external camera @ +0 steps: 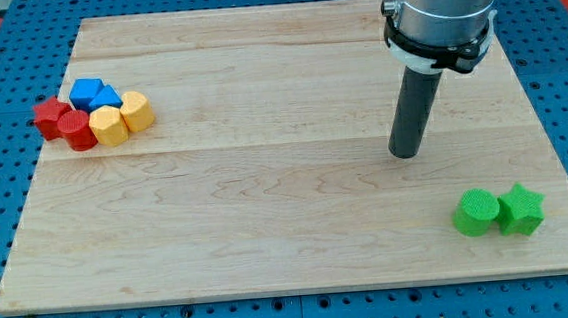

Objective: Place your arm parallel to the heart

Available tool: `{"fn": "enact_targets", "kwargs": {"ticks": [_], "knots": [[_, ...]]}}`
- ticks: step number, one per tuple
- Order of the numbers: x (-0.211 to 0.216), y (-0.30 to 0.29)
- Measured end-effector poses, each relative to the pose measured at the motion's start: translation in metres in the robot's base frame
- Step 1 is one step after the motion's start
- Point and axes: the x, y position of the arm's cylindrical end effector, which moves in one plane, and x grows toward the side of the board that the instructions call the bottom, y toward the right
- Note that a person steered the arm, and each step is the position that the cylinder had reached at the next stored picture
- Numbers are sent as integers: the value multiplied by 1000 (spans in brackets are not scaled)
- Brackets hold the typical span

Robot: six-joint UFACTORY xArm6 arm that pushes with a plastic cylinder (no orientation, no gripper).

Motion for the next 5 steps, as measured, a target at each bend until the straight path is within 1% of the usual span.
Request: {"fn": "enact_targets", "kwargs": {"ticks": [1,2,3,4,5], "knots": [[-2,0],[-36,-31],[-72,-101],[-78,-152],[-91,-181]]}}
